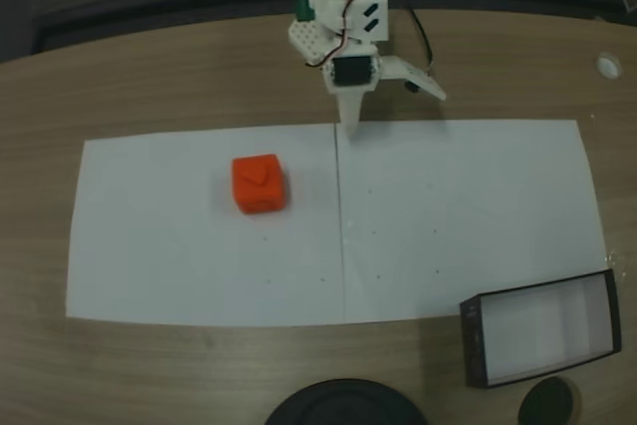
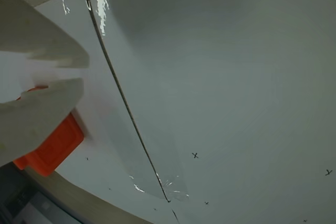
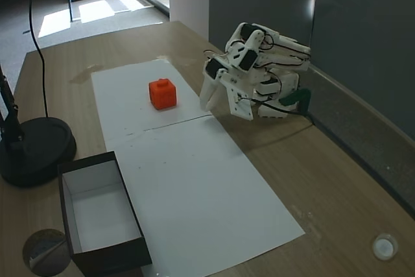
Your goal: Grab a orange square and put it in the box.
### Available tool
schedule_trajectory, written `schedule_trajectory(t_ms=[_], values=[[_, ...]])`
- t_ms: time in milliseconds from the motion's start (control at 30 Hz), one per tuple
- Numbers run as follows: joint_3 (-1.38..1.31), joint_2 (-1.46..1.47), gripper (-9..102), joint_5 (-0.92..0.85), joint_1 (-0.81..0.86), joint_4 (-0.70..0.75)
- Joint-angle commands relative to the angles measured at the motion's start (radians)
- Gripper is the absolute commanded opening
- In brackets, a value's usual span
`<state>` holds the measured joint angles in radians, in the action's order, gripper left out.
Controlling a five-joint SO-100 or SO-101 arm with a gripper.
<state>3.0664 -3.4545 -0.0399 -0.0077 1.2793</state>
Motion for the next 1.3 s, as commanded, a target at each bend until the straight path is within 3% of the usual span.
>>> schedule_trajectory(t_ms=[0,867,1067,1167,1267], values=[[-0.063,-0.025,0,0.002,-0.006,0.006],[-0.061,-0.025,0,-0.002,0.011,-0.011],[-0.097,-0.025,1,-0.048,0.209,-0.164],[-0.195,-0.025,7,-0.155,0.311,-0.216],[-0.324,-0.023,17,-0.100,0.325,-0.230]])
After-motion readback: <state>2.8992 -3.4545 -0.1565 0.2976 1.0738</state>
